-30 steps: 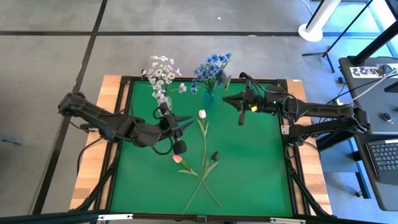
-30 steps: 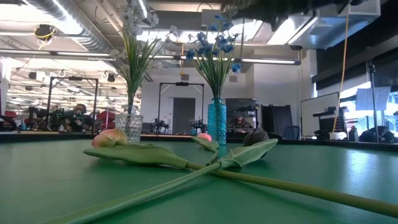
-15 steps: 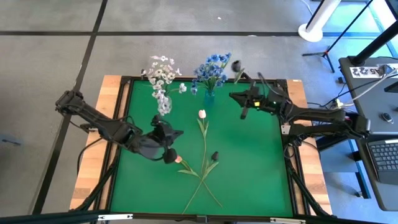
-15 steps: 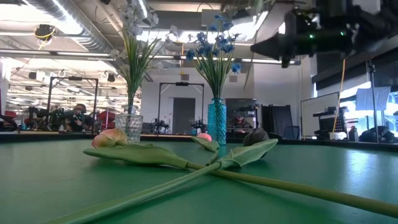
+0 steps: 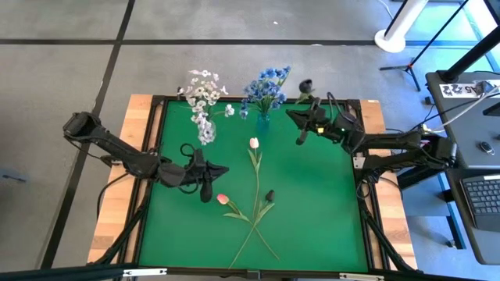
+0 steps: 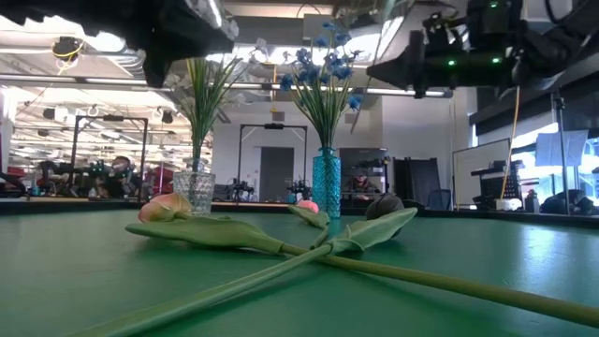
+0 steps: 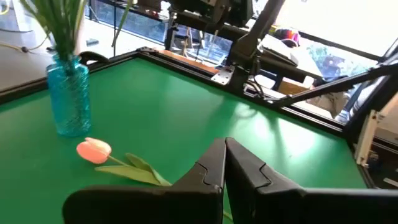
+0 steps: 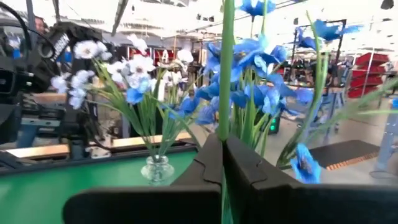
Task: Sort flowers into vase by color
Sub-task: Put the left black flower into the blue vase
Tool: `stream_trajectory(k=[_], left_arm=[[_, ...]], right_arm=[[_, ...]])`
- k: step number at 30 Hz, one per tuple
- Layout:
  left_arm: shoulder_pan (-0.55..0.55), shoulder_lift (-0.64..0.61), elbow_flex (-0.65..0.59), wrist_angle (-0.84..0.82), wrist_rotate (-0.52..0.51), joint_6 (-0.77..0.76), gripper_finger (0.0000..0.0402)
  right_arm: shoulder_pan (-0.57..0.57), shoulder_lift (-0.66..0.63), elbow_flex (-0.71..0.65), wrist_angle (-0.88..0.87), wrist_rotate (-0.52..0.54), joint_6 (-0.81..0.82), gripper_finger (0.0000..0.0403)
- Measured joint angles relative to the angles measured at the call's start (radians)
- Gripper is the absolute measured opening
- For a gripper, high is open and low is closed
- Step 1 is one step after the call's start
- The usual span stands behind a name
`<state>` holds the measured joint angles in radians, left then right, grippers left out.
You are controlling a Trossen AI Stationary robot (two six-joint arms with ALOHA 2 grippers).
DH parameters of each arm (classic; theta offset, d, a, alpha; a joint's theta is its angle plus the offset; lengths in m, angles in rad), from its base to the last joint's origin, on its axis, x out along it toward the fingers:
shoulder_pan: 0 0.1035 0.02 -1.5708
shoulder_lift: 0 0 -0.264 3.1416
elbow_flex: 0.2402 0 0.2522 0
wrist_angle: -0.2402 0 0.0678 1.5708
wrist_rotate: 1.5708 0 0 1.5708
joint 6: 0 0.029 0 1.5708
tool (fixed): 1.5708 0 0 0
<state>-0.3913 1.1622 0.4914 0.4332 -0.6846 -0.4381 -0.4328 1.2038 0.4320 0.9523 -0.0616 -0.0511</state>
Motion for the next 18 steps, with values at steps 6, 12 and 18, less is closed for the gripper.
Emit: stream_trajectory(k=[6,12,18], left_arm=[[0.027,0.001,-0.02,0.03,0.012,-0.002,0.0],[0.036,0.001,-0.02,0.033,0.045,0.003,0.0],[0.036,0.001,-0.02,0.028,0.048,0.003,0.0]], right_arm=[[0.0,0.104,0.086,-0.001,-0.01,-0.043,0.0],[0.0,0.186,0.154,-0.001,-0.02,-0.093,0.0],[0.0,0.252,0.184,-0.001,-0.012,-0.14,0.0]])
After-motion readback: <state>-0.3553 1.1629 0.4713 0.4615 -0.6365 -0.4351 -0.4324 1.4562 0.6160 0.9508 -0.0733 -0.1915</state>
